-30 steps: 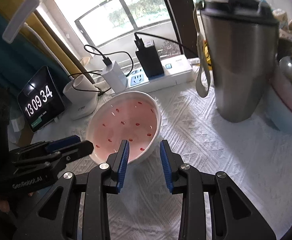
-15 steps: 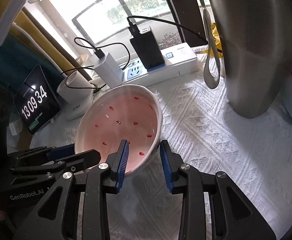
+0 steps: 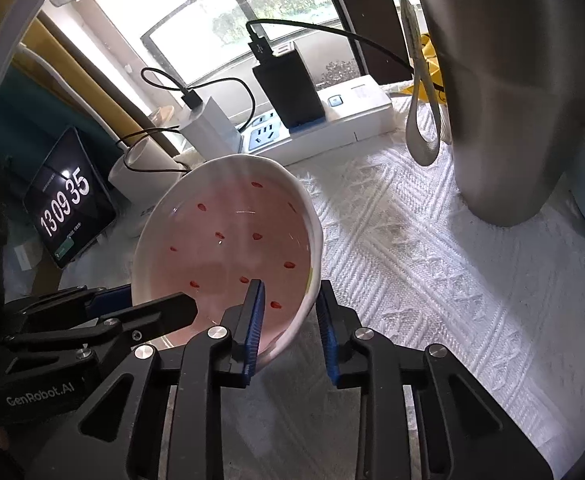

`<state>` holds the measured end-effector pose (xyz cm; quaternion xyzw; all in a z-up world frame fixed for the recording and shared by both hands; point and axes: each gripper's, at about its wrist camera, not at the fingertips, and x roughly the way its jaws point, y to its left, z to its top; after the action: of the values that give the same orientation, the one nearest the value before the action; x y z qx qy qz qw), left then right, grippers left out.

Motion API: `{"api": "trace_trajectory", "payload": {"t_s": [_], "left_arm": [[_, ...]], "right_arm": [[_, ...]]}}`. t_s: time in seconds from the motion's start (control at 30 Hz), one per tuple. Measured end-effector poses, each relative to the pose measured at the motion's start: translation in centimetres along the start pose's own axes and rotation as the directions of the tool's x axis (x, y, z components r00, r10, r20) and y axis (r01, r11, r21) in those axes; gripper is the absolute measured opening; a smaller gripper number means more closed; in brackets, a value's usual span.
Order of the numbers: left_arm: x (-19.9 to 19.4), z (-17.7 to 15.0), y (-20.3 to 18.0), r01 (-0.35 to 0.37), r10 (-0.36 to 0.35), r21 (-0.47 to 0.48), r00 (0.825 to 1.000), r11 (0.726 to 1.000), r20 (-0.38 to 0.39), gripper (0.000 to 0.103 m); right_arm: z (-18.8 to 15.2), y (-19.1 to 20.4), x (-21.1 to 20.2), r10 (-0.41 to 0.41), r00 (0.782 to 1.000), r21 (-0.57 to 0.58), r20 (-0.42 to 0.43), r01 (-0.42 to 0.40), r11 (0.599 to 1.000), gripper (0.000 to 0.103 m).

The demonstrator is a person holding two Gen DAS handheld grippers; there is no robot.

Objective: Organize plates and bowls

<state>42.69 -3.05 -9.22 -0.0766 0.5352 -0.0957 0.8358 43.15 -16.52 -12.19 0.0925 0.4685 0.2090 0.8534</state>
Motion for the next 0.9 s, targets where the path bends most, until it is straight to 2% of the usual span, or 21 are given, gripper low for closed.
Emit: {"api": "trace_trajectory", "payload": {"t_s": [0.17, 0.37, 0.63, 0.9], "left_arm": [[-1.7, -0.7, -0.8, -0.014, 0.010, 0.052, 0.998, 0.999, 0.061, 0.039], [-3.1, -1.2, -2.0, 0.005, -0.013, 0.082, 0.996, 0.997, 0.091, 0.039], [-6.6, -2.2, -3.6, -0.008, -0.016, 0.129, 0.984, 0.992, 0.179, 0.039], [-9.2, -3.5, -4.4, -0.016, -0.018, 0.159, 0.977, 0.987, 0.212, 0.039]], "right_arm": [[0.1, 0.8, -1.3, -0.014, 0.999, -0.026, 0.035, 0.015, 1.000, 0.028], [0.4, 1.1, -3.2, -0.025, 0.997, -0.042, 0.077, 0.029, 0.999, 0.027], [0.1, 1.9, -6.7, -0.019, 0.991, -0.063, 0.133, 0.027, 0.998, 0.027], [-0.7, 3.0, -9.4, -0.011, 0.987, -0.064, 0.162, 0.022, 0.998, 0.027]]}}
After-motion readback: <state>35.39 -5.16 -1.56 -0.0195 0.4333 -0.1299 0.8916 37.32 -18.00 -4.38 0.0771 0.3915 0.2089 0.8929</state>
